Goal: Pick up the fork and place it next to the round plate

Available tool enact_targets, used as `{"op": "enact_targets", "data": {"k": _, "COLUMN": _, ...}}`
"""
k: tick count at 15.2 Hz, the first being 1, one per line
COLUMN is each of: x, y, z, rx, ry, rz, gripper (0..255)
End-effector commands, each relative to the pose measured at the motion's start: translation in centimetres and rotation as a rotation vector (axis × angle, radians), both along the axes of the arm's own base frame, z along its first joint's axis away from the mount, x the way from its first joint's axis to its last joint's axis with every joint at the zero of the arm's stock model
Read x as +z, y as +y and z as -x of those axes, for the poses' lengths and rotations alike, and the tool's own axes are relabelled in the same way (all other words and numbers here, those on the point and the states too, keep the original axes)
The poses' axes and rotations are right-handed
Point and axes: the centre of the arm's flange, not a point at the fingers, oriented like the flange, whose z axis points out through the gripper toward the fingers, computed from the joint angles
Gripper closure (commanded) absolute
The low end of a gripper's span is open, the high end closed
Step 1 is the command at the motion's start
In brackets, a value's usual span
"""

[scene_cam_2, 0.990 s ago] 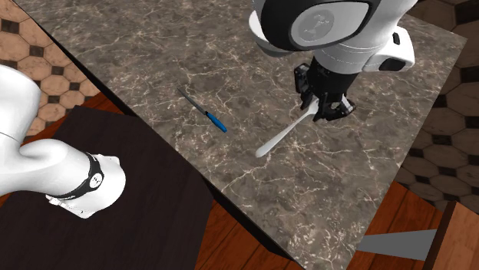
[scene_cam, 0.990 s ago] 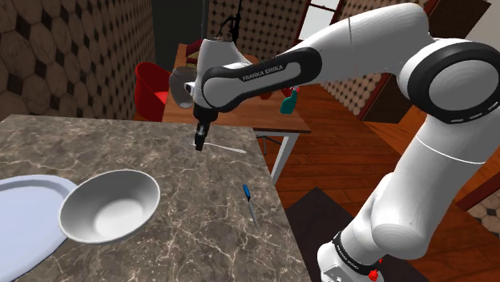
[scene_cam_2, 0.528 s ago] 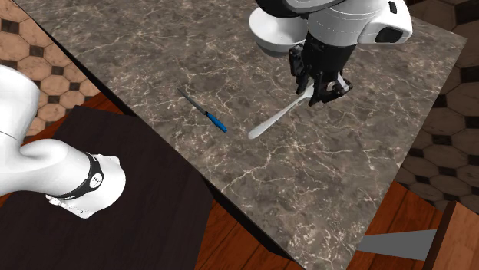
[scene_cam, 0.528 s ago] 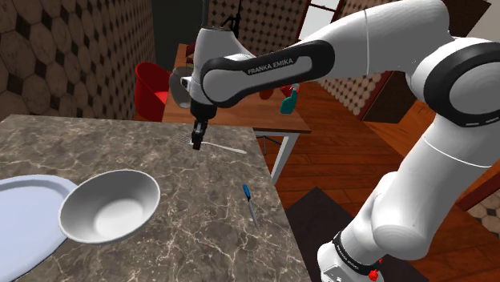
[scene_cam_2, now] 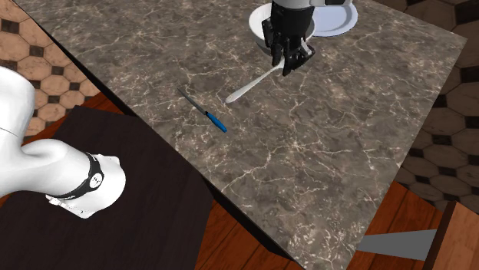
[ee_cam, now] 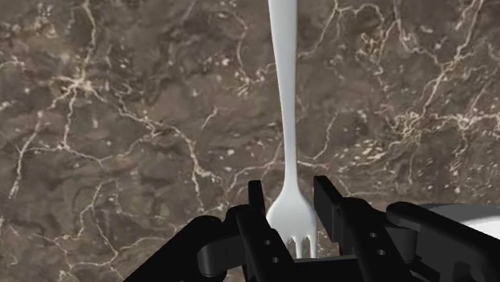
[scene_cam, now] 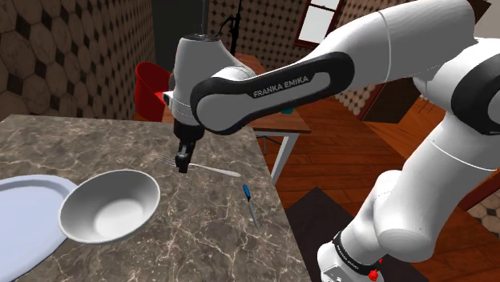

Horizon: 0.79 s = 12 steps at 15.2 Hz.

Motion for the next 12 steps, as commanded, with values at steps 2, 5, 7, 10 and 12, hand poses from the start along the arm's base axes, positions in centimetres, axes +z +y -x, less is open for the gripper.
{"op": "enact_targets", "data": {"k": 2, "x": 0.3, "y": 3.0, "z": 2.6, "rx": -0.002, "ry": 0.000, "rz": 0.000, "gripper": 255}}
{"op": "enact_targets", "data": {"k": 5, "x": 0.4, "y": 6.1, "z": 5.2, "rx": -0.002, "ry": 0.000, "rz": 0.000, "gripper": 255}}
{"op": "enact_targets", "data": {"k": 7, "x": 0.4, "y": 8.1, "z": 6.9, "rx": -0.002, "ry": 0.000, "rz": 0.000, "gripper": 255}}
{"op": "enact_targets", "data": {"k": 10, "x": 0.4, "y": 11.1, "z": 9.4, "rx": -0.002, "ry": 0.000, "rz": 0.000, "gripper": 255}}
{"op": "enact_targets", "data": {"k": 12, "x": 0.4, "y": 13.1, "z": 11.1, "rx": -0.002, "ry": 0.000, "rz": 0.000, "gripper": 255}}
